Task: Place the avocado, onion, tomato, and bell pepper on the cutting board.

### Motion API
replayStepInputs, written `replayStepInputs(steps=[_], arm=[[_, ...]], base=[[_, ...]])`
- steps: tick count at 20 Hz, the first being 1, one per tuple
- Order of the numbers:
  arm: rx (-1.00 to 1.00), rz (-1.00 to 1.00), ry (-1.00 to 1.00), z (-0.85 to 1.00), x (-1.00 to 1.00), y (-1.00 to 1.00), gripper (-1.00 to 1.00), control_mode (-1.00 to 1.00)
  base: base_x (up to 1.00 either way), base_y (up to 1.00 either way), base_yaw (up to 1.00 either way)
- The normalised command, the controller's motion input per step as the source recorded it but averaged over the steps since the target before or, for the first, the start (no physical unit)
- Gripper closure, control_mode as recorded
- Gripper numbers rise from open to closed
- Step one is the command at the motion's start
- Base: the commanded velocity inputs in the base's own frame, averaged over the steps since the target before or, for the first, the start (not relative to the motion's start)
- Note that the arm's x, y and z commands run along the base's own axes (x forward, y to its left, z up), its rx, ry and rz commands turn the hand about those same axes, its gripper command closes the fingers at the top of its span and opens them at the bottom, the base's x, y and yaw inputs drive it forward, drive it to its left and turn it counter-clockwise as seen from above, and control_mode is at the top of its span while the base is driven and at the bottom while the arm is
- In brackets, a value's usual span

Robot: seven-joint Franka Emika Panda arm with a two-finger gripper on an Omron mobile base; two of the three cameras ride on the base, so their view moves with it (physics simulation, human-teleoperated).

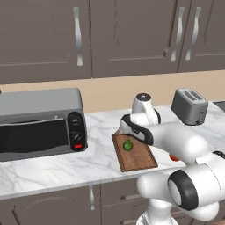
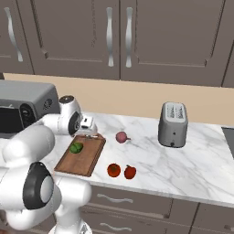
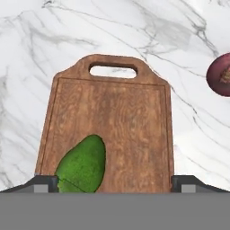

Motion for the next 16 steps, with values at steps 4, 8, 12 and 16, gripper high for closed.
replayStepInputs(steps=[4,8,12,16], arm=[[0.00,-0.02,-0.02,0.20,0.00,-0.68,-1.00,-1.00],[0.00,-0.08,-0.01,0.17,0.01,-0.65,-1.00,-1.00],[0.00,-0.09,-0.01,0.14,0.01,-0.62,-1.00,-1.00],[0.01,-0.06,-0.04,0.09,0.03,-0.58,-1.00,-1.00]], base=[[0.00,0.00,0.00],[0.00,0.00,0.00],[0.00,0.00,0.00],[0.00,0.00,0.00]])
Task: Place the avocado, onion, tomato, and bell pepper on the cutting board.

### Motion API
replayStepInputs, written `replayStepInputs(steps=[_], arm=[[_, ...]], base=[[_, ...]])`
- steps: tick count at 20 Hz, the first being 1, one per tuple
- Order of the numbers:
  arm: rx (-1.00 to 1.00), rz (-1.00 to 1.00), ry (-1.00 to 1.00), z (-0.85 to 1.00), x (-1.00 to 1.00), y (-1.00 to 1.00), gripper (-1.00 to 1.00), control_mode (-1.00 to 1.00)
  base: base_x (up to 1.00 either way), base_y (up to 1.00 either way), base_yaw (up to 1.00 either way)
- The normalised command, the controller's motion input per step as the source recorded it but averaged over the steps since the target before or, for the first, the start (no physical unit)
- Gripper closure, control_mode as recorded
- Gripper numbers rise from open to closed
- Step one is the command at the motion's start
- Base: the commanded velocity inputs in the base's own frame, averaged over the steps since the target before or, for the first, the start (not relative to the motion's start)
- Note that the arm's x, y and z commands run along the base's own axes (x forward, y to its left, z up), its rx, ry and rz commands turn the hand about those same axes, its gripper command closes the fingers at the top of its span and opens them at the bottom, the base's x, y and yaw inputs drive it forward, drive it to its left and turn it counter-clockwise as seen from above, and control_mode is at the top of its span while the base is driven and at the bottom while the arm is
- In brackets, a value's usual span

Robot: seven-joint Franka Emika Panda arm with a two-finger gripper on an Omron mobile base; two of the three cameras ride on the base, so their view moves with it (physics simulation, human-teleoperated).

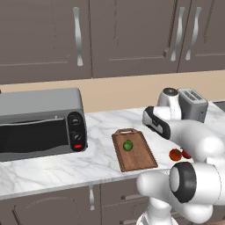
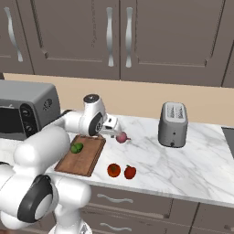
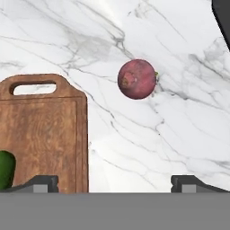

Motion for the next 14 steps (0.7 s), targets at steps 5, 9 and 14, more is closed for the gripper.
replayStepInputs(steps=[5,9,14], arm=[[0.02,-0.02,-0.02,0.02,0.14,-0.49,-1.00,-1.00],[0.01,0.00,-0.01,0.00,0.22,-0.35,-1.00,-1.00],[0.01,0.00,-0.02,0.00,0.30,-0.03,-1.00,-1.00]], base=[[0.00,0.00,0.00],[0.00,0.00,0.00],[0.00,0.00,0.00]])
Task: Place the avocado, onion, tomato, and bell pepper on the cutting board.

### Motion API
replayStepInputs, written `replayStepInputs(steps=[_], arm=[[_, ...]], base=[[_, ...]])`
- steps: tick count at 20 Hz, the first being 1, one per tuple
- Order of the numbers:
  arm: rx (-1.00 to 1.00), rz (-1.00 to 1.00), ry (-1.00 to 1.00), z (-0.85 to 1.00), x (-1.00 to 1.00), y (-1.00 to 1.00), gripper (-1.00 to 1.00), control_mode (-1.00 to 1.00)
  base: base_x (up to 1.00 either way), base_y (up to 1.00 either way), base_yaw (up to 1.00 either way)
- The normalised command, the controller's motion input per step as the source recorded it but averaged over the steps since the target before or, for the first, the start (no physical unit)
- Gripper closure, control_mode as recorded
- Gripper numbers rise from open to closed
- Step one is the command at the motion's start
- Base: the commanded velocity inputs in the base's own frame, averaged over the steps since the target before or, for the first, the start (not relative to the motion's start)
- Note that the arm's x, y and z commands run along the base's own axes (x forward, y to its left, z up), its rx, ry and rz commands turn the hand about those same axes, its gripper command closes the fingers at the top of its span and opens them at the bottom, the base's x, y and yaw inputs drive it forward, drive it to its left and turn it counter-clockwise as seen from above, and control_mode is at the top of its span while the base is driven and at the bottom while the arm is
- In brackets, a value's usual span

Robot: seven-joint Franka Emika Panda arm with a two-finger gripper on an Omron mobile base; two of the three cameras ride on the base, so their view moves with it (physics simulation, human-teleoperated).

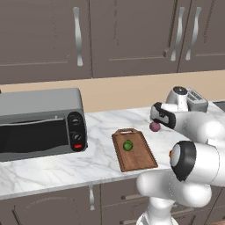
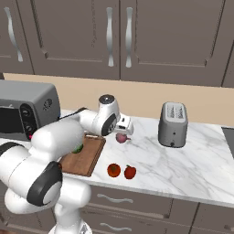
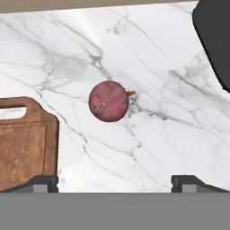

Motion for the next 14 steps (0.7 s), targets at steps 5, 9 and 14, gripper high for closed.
replayStepInputs(steps=[5,9,14], arm=[[0.00,0.00,0.00,-0.03,0.34,0.00,-1.00,-1.00],[0.00,0.00,0.00,-0.20,0.31,0.00,-1.00,-1.00],[0.00,0.00,0.00,-0.29,0.22,0.00,-1.00,-1.00]], base=[[0.00,0.00,0.00],[0.00,0.00,0.00],[0.00,0.00,0.00]])
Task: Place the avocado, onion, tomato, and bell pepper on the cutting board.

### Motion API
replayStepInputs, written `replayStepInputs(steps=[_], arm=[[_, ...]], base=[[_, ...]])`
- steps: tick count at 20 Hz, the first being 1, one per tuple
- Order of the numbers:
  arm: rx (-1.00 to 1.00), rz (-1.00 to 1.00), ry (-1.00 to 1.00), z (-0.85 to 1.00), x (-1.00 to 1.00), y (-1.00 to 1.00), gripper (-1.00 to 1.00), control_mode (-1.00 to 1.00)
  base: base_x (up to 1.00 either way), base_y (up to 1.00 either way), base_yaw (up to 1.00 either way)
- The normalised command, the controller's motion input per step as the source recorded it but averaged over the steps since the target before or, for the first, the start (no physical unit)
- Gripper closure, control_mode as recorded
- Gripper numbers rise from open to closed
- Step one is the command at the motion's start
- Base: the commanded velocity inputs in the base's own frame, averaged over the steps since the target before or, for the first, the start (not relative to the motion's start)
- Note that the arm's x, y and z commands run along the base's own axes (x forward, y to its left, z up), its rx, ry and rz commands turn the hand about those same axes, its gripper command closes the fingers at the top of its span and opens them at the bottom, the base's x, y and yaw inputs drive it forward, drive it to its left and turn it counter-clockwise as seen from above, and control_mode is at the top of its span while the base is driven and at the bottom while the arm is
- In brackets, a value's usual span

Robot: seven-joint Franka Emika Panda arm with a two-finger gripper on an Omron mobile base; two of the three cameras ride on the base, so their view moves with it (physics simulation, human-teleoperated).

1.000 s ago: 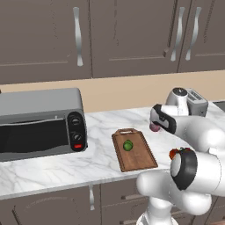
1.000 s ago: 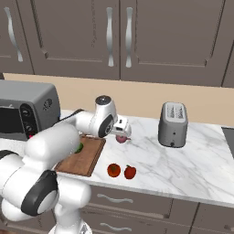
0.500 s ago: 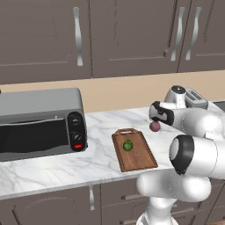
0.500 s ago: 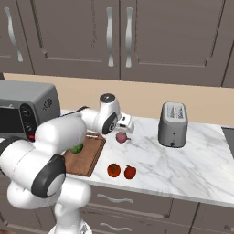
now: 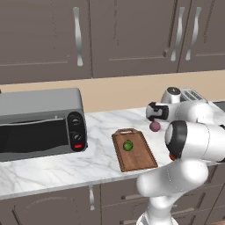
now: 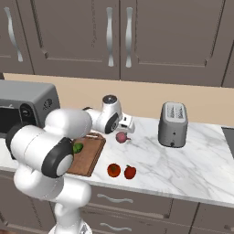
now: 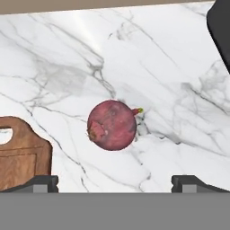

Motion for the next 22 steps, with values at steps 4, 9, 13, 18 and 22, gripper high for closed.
replayStepInputs(steps=[4,9,13,18,22], arm=[[0.00,0.00,0.00,-0.27,0.17,0.00,-1.00,-1.00],[0.00,0.00,0.00,-0.20,0.17,0.00,-1.00,-1.00],[0.00,0.00,-0.01,-0.14,0.08,-0.04,-1.00,-1.00],[0.00,0.00,-0.01,-0.10,0.03,-0.05,-1.00,-1.00],[0.00,0.00,0.00,-0.15,0.03,-0.01,-1.00,-1.00]], base=[[0.00,0.00,0.00],[0.00,0.00,0.00],[0.00,0.00,0.00],[0.00,0.00,0.00],[0.00,0.00,0.00]])
